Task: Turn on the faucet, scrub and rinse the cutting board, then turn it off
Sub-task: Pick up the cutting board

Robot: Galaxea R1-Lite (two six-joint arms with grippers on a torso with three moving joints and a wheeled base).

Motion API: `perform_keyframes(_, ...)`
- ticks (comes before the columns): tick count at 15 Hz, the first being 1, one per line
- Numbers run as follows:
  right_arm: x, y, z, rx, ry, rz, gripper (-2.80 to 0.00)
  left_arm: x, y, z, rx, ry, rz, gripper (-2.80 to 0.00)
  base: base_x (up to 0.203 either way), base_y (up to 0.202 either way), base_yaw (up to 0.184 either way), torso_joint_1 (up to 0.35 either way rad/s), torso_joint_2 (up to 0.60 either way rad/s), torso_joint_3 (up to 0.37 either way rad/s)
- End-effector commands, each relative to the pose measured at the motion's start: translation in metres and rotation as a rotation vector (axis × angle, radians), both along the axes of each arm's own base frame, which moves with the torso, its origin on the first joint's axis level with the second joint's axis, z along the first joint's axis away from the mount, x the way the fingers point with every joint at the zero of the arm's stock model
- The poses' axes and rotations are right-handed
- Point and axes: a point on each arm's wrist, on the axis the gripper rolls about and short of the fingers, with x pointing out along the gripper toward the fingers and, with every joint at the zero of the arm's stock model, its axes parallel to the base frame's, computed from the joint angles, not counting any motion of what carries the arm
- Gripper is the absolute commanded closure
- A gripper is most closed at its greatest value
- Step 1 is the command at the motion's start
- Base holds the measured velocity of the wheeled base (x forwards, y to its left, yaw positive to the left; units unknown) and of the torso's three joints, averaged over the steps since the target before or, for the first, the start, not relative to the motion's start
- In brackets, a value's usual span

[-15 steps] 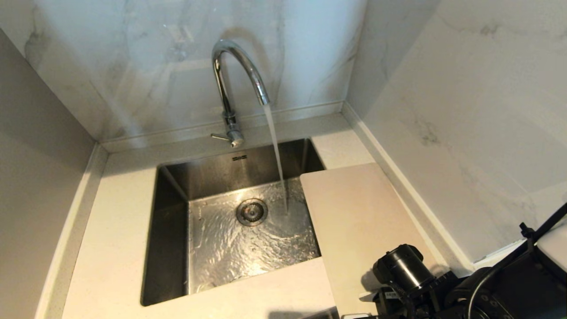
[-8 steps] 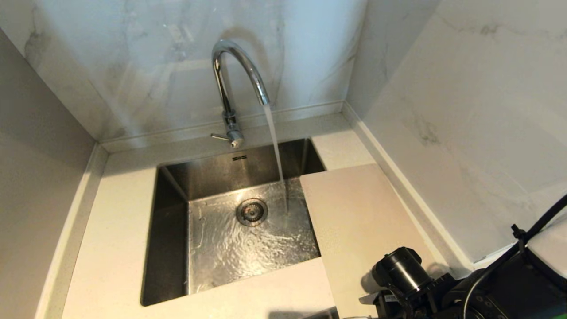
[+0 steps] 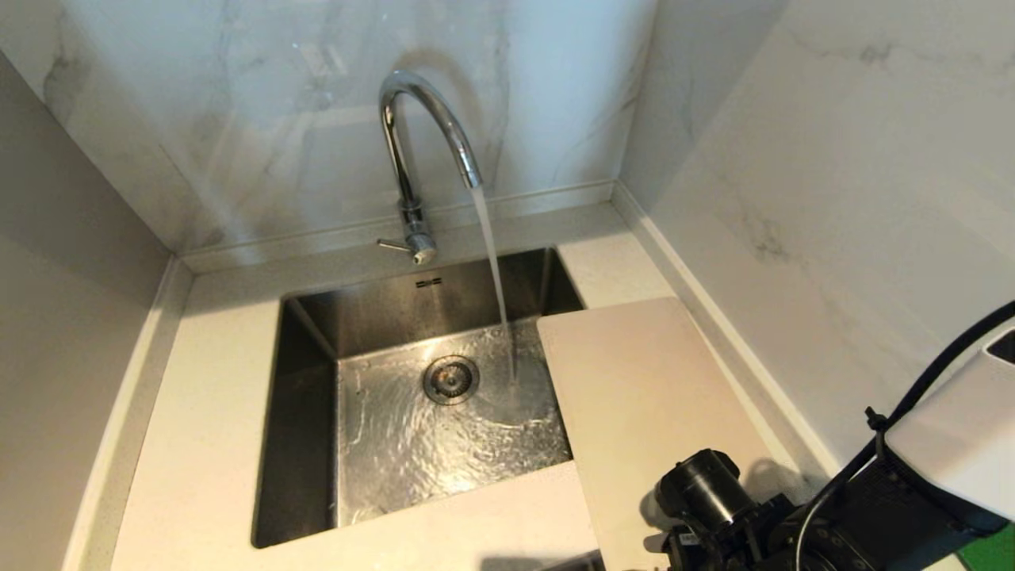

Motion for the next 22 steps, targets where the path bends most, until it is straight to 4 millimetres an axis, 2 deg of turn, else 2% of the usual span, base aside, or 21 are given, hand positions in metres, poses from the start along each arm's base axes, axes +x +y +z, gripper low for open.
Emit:
perform_keyframes(1, 0.004, 0.002, -0.015, -0.007, 0.003, 0.007, -2.8, 0.0, 0.0, 0.0, 0.0, 0.001, 0.001, 0.0, 0.0, 0.0, 0.0, 0.0, 0.0, 0.0)
perform_keyframes(15, 0.001, 0.0, -0.021, -0.053, -0.008, -0.002, -2.8, 0.0, 0.0, 0.0, -0.001, 0.001, 0.001, 0.0, 0.0, 0.0, 0.0, 0.0, 0.0, 0.0)
perform_keyframes(19, 0.01, 0.003, -0.038, -0.022, -0.126, -0.016, -2.8, 0.0, 0.0, 0.0, -0.001, 0.001, 0.001, 0.0, 0.0, 0.0, 0.0, 0.0, 0.0, 0.0)
perform_keyframes(22, 0.009, 0.006, -0.038, -0.027, -0.139, -0.002, -2.8, 0.0, 0.0, 0.0, -0.001, 0.001, 0.001, 0.0, 0.0, 0.0, 0.0, 0.0, 0.0, 0.0)
